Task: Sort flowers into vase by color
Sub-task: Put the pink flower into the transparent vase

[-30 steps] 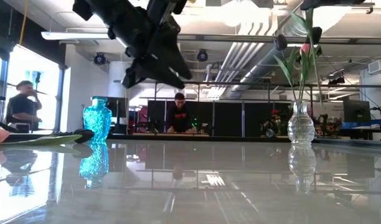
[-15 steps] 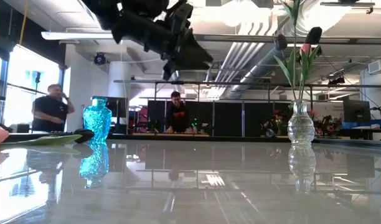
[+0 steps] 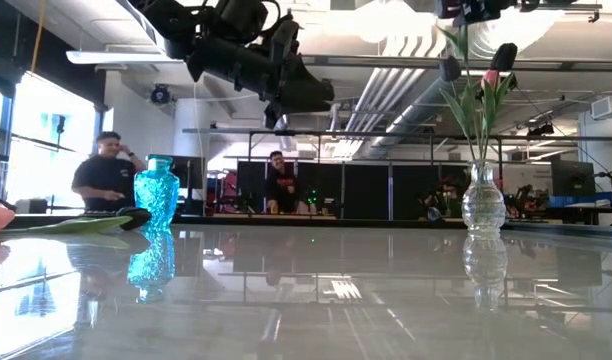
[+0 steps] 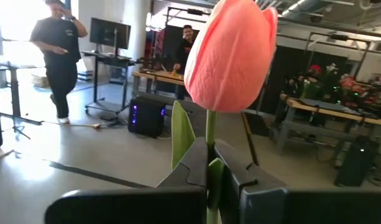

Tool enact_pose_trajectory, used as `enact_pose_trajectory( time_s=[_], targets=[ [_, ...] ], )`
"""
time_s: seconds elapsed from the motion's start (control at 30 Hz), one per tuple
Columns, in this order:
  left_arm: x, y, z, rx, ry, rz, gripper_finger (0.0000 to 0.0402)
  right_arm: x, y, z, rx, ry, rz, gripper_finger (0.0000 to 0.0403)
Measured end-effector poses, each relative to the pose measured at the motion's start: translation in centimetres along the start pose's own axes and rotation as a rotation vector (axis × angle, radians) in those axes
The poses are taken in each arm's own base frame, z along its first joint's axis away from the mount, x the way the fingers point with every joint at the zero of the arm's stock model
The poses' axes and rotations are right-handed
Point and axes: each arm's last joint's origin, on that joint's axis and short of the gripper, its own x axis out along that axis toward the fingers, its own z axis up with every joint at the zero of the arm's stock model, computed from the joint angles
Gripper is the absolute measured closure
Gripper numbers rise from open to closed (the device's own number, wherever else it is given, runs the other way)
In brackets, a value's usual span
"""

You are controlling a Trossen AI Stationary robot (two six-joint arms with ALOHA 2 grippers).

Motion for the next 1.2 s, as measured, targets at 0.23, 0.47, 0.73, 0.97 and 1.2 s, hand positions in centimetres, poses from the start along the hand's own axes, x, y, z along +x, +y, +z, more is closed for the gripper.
enact_pose_trajectory(
  time_s=[0.23, 0.47, 0.73, 0.97, 1.2],
  targets=[
    [0.0, -0.1, 0.0, 0.039, -0.002, 0.009, 0.0307, 0.7, -0.4, -0.1, 0.005, -0.002, -0.029, 0.0403],
    [0.0, 0.2, 0.1, 0.079, -0.016, 0.068, 0.0307, 0.7, -0.3, -0.6, 0.029, 0.029, -0.019, 0.0403],
    [0.0, 0.3, 0.1, 0.079, -0.021, 0.09, 0.0307, 0.6, 0.0, -2.5, 0.056, 0.144, -0.021, 0.0397],
    [-0.1, 0.6, 0.2, 0.079, -0.045, 0.198, 0.0307, -0.2, -0.7, -2.3, 0.194, 0.141, -0.019, 0.0345],
    [-0.2, 0.9, 0.3, 0.072, -0.048, 0.207, 0.0307, -2.1, -2.7, -2.4, 0.267, 0.17, 0.038, 0.027]
  ],
)
